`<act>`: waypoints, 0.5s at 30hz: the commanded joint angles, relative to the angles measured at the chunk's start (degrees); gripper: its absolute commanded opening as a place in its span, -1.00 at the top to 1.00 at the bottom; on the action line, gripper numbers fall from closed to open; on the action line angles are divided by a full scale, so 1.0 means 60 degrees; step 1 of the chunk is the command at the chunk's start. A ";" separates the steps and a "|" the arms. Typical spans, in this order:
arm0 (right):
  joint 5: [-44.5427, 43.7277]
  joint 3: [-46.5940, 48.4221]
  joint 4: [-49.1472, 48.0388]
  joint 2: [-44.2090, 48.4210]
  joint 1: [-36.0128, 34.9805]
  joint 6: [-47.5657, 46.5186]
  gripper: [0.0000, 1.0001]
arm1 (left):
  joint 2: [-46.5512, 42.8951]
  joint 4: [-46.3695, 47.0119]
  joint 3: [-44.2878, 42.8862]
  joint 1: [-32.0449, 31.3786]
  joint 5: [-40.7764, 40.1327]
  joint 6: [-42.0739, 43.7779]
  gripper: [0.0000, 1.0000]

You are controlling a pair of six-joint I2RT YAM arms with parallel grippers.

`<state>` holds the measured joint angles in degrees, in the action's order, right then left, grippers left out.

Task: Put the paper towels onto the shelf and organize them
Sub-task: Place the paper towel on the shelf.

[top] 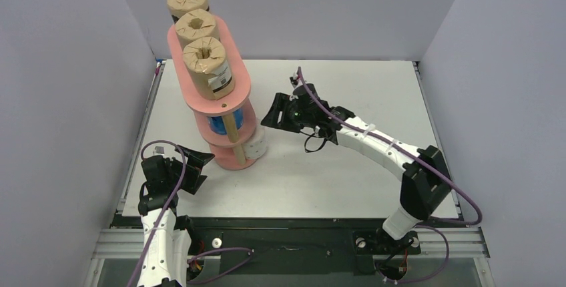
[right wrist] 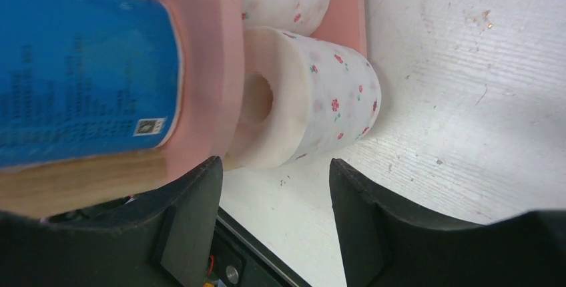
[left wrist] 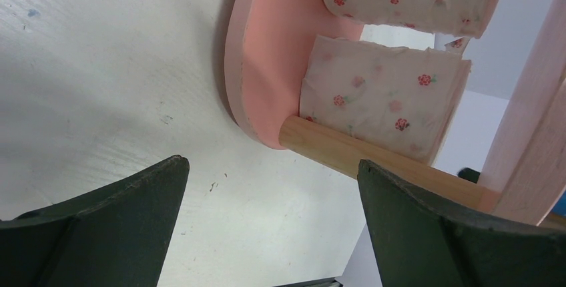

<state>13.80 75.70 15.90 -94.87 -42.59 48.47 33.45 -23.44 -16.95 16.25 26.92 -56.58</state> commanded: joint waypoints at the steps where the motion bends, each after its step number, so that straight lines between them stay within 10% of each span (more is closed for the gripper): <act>1: 0.0037 -0.0554 -0.0393 0.1336 0.0442 -0.0301 -0.12 | 0.0099 0.0146 -0.0401 0.0064 0.0079 0.0150 -0.97; 15: -0.0959 -0.4724 -0.3494 0.4348 0.1416 -0.1501 0.11 | 0.0558 0.0520 -0.0681 0.0075 0.0026 0.0072 -1.00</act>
<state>8.58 47.37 2.11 -69.28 -36.49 42.00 35.94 -23.35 -17.89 16.25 26.85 -56.31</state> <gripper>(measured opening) 0.477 0.996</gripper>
